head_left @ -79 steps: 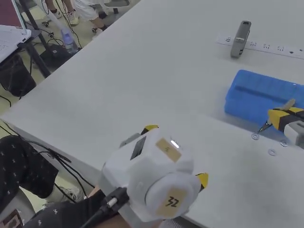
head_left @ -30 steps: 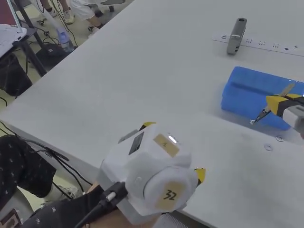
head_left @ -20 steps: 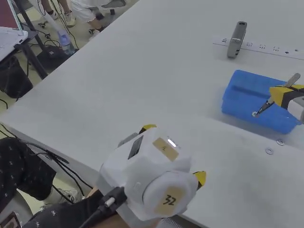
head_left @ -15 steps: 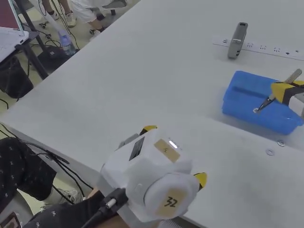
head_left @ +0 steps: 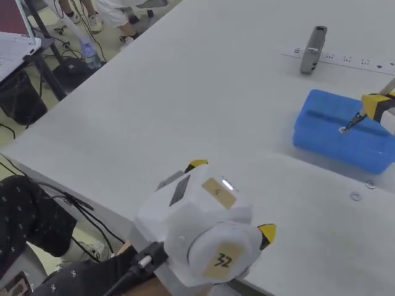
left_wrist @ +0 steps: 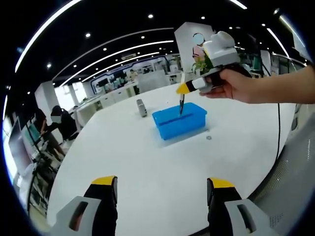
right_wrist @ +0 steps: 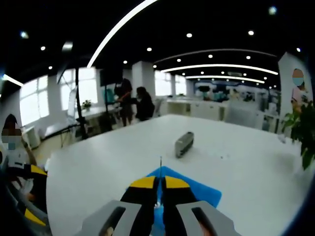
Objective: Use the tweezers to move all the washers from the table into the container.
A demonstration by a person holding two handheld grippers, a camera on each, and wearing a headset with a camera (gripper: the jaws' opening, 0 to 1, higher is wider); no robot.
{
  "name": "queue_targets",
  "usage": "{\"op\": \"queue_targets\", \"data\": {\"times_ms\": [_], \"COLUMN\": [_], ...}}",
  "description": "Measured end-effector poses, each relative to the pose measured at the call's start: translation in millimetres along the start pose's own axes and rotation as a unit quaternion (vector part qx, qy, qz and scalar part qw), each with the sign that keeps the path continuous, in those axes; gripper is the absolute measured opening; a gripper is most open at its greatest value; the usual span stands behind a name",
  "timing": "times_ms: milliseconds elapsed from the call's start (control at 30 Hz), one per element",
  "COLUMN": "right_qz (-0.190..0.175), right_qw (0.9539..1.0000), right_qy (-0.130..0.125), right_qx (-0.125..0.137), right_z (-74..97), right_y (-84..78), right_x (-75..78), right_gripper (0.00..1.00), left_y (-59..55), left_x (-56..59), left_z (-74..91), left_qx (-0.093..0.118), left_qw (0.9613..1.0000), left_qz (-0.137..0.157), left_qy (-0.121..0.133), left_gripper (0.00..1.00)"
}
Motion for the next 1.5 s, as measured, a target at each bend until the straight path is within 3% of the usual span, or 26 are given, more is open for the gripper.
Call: {"op": "queue_targets", "data": {"times_ms": [233,367,933,1200,1367,1500], "right_qz": [-0.014,-0.002,0.024,0.027,0.024,0.005], "right_qw": [0.9997,0.9995,0.9983,0.9986,0.9983,0.9992], "right_qy": [-0.015,-0.024,-0.022,-0.031,-0.031,-0.028], "right_qx": [-0.010,-0.019,-0.048,-0.032,-0.043,-0.028], "right_z": [-16.3,-22.8,-32.5,-28.9,-28.5,-21.5], "right_y": [-11.5,-18.3,-38.3,-40.9,-35.7,-28.6], "right_x": [11.6,14.2,16.5,15.9,15.8,15.6], "right_gripper": [0.01,0.01,0.01,0.01,0.02,0.02], "left_y": [-0.1,-0.2,-0.4,-0.6,-0.6,-1.2], "left_x": [0.8,1.0,1.5,2.2,2.5,2.1], "left_z": [-0.6,-0.8,-1.2,-1.2,-1.2,-1.4], "left_qx": [-0.001,-0.002,-0.005,-0.005,-0.005,-0.008], "left_qw": [1.0000,1.0000,1.0000,1.0000,0.9999,0.9999], "left_qz": [-0.002,-0.002,-0.005,-0.006,-0.008,-0.009], "left_qy": [-0.003,-0.003,-0.003,-0.006,-0.006,-0.005], "left_gripper": [0.76,0.76,0.76,0.76,0.76,0.76]}}
Point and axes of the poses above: the centre of the closed fingertips' face, and the gripper's own axes: z roughly backward along the fingers, x roughly to its right, y roughly out of its top, the point moved 8 cm from there along z, roughly backward along the fingers, and after that the axes turned 12 degrees about -z, right-handed, at the moved point
